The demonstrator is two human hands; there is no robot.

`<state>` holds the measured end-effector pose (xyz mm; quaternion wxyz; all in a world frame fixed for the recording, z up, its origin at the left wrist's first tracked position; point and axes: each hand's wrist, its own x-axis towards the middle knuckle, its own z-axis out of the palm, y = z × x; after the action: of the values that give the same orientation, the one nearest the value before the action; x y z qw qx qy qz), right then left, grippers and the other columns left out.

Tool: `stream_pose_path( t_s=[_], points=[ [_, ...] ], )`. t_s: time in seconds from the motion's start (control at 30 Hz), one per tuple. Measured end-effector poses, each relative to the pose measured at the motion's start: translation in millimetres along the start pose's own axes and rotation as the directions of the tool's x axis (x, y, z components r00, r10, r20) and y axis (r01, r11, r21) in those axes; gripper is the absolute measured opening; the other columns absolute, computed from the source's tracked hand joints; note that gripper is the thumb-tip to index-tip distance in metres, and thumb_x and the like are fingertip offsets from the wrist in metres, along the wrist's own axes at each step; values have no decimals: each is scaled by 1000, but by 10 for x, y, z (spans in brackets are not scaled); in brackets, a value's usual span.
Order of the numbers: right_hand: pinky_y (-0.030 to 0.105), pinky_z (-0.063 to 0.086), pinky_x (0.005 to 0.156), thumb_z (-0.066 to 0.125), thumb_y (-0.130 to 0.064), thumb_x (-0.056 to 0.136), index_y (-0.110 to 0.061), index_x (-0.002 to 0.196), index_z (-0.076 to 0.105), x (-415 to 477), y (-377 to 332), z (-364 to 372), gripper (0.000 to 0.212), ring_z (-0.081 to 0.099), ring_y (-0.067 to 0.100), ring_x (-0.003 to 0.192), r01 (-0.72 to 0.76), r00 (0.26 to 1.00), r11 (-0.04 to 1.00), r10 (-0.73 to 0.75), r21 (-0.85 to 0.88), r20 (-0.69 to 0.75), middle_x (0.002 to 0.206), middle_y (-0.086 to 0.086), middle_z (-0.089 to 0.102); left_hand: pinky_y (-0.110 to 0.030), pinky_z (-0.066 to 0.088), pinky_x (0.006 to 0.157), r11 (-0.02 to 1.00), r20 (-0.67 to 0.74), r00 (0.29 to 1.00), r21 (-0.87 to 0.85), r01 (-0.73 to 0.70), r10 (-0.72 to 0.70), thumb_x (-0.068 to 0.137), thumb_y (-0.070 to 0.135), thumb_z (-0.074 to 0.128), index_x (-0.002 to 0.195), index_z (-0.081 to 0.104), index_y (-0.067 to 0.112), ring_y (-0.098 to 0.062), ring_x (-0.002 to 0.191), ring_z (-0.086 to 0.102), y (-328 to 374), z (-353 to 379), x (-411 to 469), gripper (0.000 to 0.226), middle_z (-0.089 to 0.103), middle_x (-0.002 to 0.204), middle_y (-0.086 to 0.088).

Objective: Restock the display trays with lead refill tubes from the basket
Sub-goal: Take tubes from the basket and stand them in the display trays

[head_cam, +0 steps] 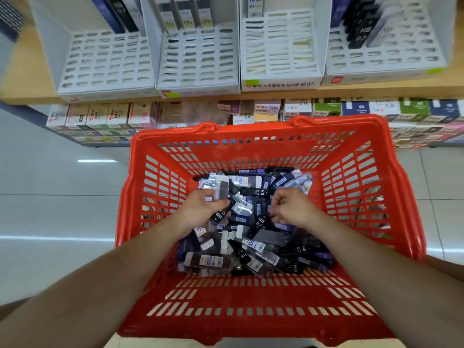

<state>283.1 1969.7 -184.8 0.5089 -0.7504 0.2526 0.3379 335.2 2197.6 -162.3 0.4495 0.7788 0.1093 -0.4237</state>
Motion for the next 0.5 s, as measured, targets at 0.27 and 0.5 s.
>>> stream_pose_path(
  t_s=[0.27, 0.5],
  points=[
    [49, 56, 89, 67, -46, 89, -22, 115, 66, -112, -316, 426, 35, 65, 25, 102, -287, 939, 656, 50, 698, 339, 116, 10, 69, -40, 48, 53, 987, -12, 988, -44, -153, 153, 88, 32, 60, 104, 62, 17, -32, 60, 62, 218, 440, -24, 23, 72, 83, -13],
    [39, 58, 69, 55, -12, 100, -9, 108, 60, 5, -320, 290, 10, 68, 26, 74, -28, 984, 482, 165, 876, -59, 90, 16, 70, -23, 43, 41, 937, 164, 966, 256, -236, 198, 83, 19, 61, 140, 28, 30, -16, 49, 56, 349, 633, -12, 66, 60, 92, -3]
  ],
)
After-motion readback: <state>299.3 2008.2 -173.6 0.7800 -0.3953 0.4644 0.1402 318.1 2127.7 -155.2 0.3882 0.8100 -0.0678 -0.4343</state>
